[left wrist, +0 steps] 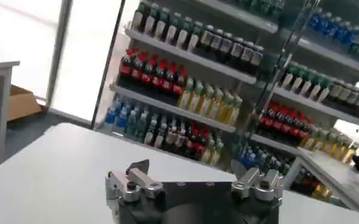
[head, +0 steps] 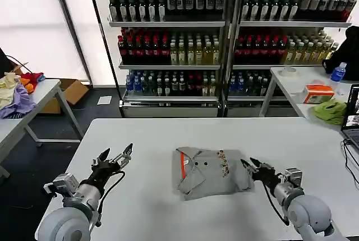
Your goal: Fold and organize the clothes.
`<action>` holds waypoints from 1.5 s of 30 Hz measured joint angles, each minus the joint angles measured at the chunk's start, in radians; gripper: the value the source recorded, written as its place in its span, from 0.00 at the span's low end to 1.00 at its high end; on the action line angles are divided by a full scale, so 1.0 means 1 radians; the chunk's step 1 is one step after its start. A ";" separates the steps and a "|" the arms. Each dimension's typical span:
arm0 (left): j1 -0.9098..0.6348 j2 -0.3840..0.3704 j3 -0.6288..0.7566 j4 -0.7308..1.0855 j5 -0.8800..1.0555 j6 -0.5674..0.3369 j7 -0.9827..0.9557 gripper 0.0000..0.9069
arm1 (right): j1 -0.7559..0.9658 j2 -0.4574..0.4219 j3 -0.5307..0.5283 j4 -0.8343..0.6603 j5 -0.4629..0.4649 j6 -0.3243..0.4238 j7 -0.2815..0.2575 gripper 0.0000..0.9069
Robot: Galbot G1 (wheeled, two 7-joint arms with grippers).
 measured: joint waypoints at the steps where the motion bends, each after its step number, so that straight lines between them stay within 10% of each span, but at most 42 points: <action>1: 0.002 -0.001 -0.001 -0.003 0.002 0.000 0.001 1.00 | 0.003 0.000 0.003 0.000 -0.007 0.003 0.004 1.00; 17: 0.067 -0.006 -0.027 -0.012 0.063 -0.027 0.080 1.00 | 0.157 0.180 -0.302 -0.069 -0.167 0.063 0.268 1.00; 31: 0.080 -0.010 -0.015 0.012 0.089 -0.044 0.142 1.00 | 0.181 0.223 -0.389 -0.054 -0.127 0.022 0.505 1.00; 36: 0.090 0.000 -0.023 0.005 0.094 -0.052 0.161 1.00 | 0.148 0.199 -0.343 0.029 -0.121 0.038 0.485 1.00; 45: 0.118 0.002 -0.031 0.010 0.130 -0.099 0.213 1.00 | -0.044 0.159 -0.049 0.138 -0.123 0.198 0.286 1.00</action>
